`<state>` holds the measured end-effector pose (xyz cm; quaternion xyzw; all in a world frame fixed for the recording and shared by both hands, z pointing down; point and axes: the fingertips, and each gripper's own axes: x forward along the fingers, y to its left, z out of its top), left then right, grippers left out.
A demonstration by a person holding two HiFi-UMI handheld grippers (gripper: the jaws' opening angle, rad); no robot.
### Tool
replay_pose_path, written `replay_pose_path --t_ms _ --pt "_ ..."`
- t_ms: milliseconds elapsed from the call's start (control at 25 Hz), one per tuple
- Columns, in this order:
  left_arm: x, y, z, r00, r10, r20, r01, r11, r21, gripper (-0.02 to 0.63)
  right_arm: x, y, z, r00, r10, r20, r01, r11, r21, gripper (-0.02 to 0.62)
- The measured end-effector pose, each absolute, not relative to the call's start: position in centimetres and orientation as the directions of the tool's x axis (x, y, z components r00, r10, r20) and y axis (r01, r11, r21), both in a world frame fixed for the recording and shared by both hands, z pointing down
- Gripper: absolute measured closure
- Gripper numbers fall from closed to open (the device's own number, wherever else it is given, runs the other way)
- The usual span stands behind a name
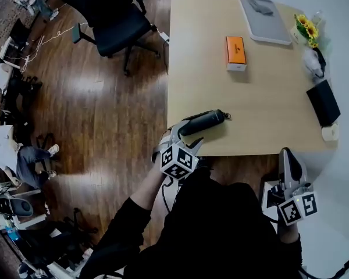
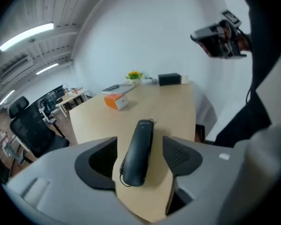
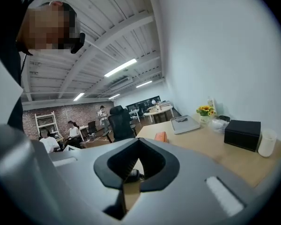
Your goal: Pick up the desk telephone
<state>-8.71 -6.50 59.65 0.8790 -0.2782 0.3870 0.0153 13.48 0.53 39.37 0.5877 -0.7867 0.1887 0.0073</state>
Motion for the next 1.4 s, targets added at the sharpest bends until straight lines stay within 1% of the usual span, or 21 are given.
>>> replay_pose_path --t_ms 80,160,240,320,560,960,1200,1280,1400 --pt "-8.5 -7.3 62.4 0.516 -0.422 0.745 -0.433 -0.879 -0.198 0.319 13.2 -1.0 39.9 -0.314 -0.913 0.259 -0.927 0.236 -0.291 0.595" --pt "-8.1 -7.3 64.2 0.502 -0.359 0.786 -0.391 -0.906 -0.165 0.321 13.3 -2.3 40.4 -0.323 -0.906 0.275 -0.924 0.238 -0.299 0.595" --pt "-7.7 -7.2 65.8 0.485 -0.286 0.827 -0.350 -0.930 -0.116 0.321 13.6 -3.9 40.6 -0.342 -0.899 0.272 -0.917 0.256 -0.307 0.595" --pt "-7.7 -7.3 67.1 0.443 -0.241 0.864 -0.314 -0.944 -0.103 0.321 13.8 -5.6 40.6 -0.371 -0.891 0.262 -0.905 0.284 -0.316 0.595" --pt "-7.7 -7.9 70.1 0.334 -0.153 0.930 -0.273 -0.960 -0.060 0.321 14.3 -10.1 39.8 -0.442 -0.867 0.230 -0.873 0.357 -0.332 0.595" --pt "-7.2 -7.7 71.6 0.283 -0.114 0.952 -0.176 -0.982 -0.065 0.325 14.6 -11.3 40.9 -0.455 -0.855 0.249 -0.866 0.359 -0.349 0.595" --pt "-7.2 -8.0 71.6 0.308 -0.111 0.945 -0.168 -0.984 -0.061 0.342 14.4 -11.6 41.2 -0.448 -0.862 0.236 -0.867 0.354 -0.351 0.595" --pt "-7.2 -7.7 71.6 0.312 -0.118 0.943 -0.207 -0.977 -0.054 0.344 14.4 -11.4 41.1 -0.447 -0.863 0.235 -0.867 0.353 -0.351 0.595" --pt "-7.0 -6.9 71.4 0.344 -0.100 0.933 -0.324 -0.946 0.018 0.344 14.6 -11.0 41.0 -0.441 -0.866 0.235 -0.870 0.347 -0.351 0.595"
